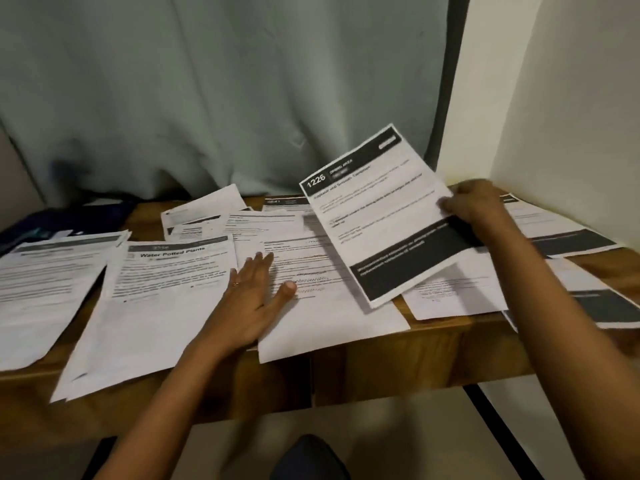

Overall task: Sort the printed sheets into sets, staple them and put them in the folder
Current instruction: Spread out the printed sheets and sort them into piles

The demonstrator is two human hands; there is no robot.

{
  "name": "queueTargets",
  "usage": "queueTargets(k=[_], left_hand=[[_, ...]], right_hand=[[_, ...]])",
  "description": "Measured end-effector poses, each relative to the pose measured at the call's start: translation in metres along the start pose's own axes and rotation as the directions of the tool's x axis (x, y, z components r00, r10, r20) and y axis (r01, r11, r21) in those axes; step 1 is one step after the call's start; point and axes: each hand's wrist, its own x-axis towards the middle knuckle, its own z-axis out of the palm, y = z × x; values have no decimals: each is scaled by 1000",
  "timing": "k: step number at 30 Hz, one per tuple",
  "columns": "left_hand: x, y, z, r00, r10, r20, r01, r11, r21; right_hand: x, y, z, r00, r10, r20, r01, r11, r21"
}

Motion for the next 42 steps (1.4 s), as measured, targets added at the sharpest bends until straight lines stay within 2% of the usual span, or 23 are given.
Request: queueTargets(k=[4,7,11,17,20,24,27,33,37,40,42], left_hand=[[-6,-14,-5,997,-77,14,77,997,-30],[-3,-20,-1,998,-60,22,60,998,-22],[0,-19,2,999,-34,41,33,999,11],[6,-11,11,987,-7,161,-28,977,212],[9,-7,13,971,-14,238,-56,956,287],[13,4,12,962,-50,269,-46,940,339],[20,9,11,962,-45,270,-53,937,345],[62,51,20,952,90,292,-169,951,258],[99,72,42,947,201,250,-247,954,168],[118,70,58,957,207,203,-230,968,98],[125,64,69,958,190,213,-218,969,116]], right_hand=[[-34,9,47,984,118,134,-123,992,33],[-58,14,75,975,147,167,-159,986,60],[-81,15,97,985,89,151,-90,996,-2],[-96,16,120,994,-56,92,68,988,-139],[-99,19,129,988,-128,87,145,963,-227],[-100,24,133,978,-185,96,208,895,-396],[-96,26,129,977,-180,115,213,862,-460],[-46,29,81,981,-191,-26,176,944,-277],[18,60,44,989,-116,-87,75,924,-375],[59,92,16,997,-26,-66,-7,893,-450],[77,114,-3,999,23,-48,-43,872,-488]])
